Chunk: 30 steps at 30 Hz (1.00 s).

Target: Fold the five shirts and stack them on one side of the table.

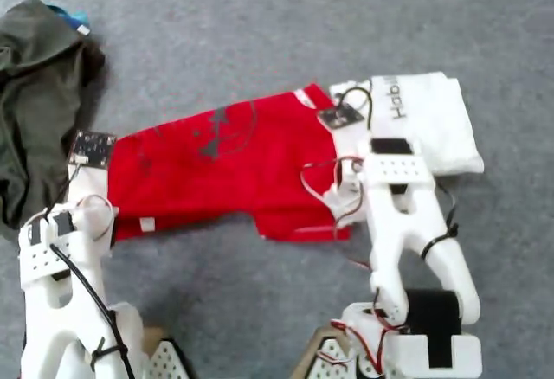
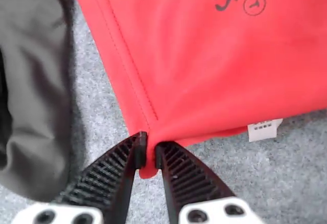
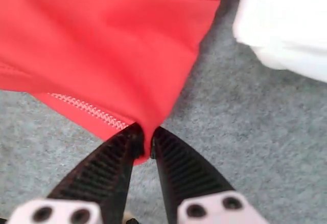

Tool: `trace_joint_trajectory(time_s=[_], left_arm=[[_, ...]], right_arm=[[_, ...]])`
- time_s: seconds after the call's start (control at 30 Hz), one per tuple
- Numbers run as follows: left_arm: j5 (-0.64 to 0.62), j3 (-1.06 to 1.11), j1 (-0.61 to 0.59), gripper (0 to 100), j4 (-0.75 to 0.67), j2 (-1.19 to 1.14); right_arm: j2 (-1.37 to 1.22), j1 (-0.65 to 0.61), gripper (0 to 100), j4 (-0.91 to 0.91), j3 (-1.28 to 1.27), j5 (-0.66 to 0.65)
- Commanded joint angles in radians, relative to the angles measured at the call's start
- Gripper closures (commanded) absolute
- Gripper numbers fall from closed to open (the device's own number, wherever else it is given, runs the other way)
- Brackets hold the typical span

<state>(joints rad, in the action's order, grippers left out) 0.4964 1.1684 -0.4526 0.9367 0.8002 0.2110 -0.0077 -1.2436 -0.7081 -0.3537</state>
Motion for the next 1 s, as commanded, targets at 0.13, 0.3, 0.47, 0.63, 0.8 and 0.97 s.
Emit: trace_joint_trajectory(time_s=[0.13,0.3,0.47,0.63,0.8,0.97], left_arm=[[-0.020,-0.031,-0.024,82,0.020,0.020],[-0.080,-0.171,-0.082,78,0.126,0.020],[-0.072,-0.429,-0.180,79,0.311,0.020],[0.012,-0.664,-0.168,98,0.445,0.011],[-0.209,-0.680,-0.004,97,0.322,-0.012],[-0.348,-0.676,0.140,97,0.175,-0.242]], right_arm=[[0.044,0.006,82.1,0.003,0.008,0.003],[0.044,0.006,65.5,-0.054,0.104,-0.005],[0.036,0.006,79.9,-0.166,0.334,0.005],[0.025,-0.002,95.8,-0.196,0.526,-0.003],[-0.143,-0.048,98.5,-0.152,0.697,0.000],[-0.460,-0.140,98.3,-0.184,1.018,0.126]])
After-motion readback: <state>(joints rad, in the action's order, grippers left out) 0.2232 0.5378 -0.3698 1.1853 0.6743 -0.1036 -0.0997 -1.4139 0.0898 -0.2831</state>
